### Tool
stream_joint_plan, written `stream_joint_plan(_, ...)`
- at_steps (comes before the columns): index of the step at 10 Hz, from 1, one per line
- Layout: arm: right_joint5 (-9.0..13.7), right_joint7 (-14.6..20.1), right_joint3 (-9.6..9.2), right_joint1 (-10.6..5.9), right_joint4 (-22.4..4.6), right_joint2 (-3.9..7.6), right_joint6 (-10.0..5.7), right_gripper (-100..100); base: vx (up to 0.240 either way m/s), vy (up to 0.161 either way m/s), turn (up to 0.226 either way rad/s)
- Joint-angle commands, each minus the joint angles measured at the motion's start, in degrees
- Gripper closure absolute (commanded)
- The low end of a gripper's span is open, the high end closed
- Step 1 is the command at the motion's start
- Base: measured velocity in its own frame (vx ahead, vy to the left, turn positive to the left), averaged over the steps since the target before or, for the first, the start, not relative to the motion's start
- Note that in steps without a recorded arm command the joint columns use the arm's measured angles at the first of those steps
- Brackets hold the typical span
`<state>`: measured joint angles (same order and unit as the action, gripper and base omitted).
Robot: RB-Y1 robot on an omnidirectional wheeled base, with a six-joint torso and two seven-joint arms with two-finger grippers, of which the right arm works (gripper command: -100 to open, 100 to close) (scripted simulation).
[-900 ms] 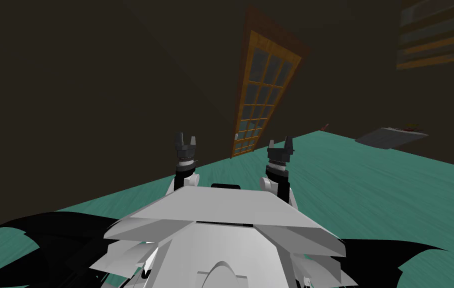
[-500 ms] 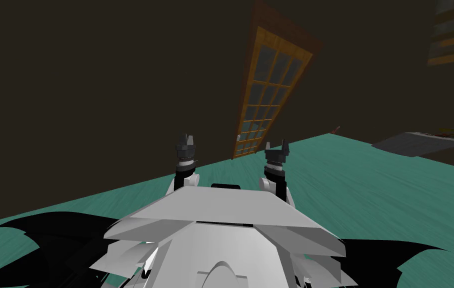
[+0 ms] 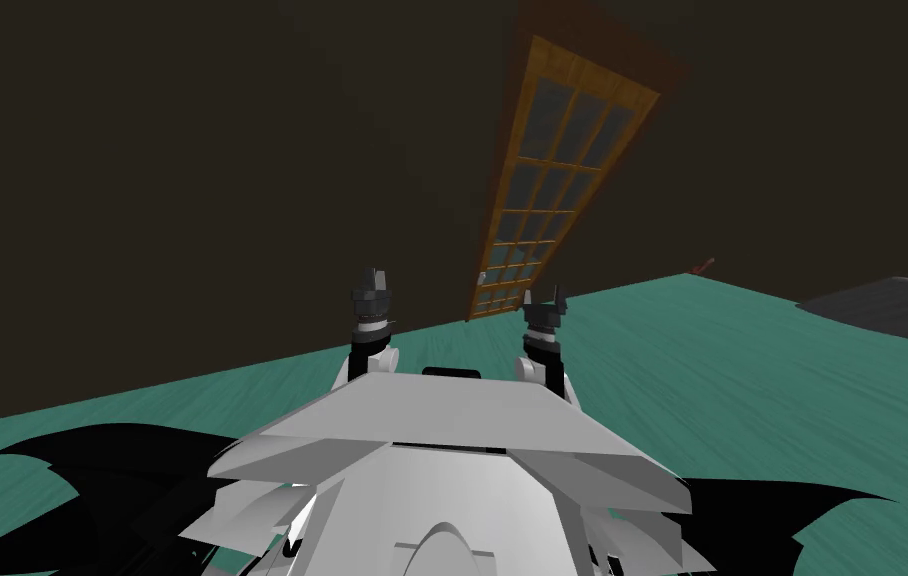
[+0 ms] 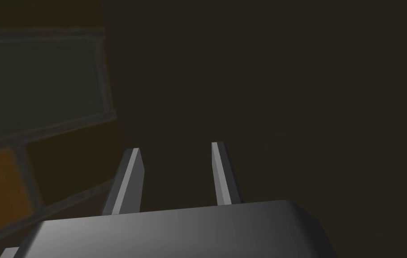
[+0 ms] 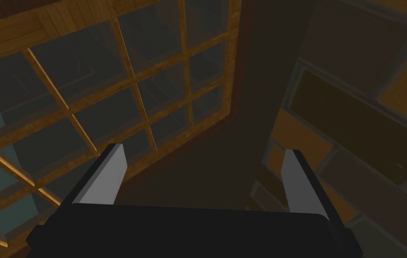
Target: Pull the door open
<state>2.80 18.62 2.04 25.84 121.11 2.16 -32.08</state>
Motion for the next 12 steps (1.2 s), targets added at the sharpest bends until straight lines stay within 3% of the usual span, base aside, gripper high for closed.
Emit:
stream_joint_plan(1, 1.0, 2.5, -0.07, -0.16, -2.0, 0.69, -0.58, -100, 0.076, -0.035, 0.176)
stream_joint_plan(7, 5.0, 12.0, -1.03, -0.92, -11.3, 2.92, -3.58, -100, 0.088, -0.048, 0.164)
stream_joint_plan(8, 5.0, 12.4, -1.03, -0.92, -11.5, 2.92, -3.58, -100, 0.058, -0.038, 0.05)
stream_joint_plan(12, 7.9, 19.2, -1.74, -1.49, -18.5, 4.47, -5.81, -100, 0.063, -0.056, 0.172)
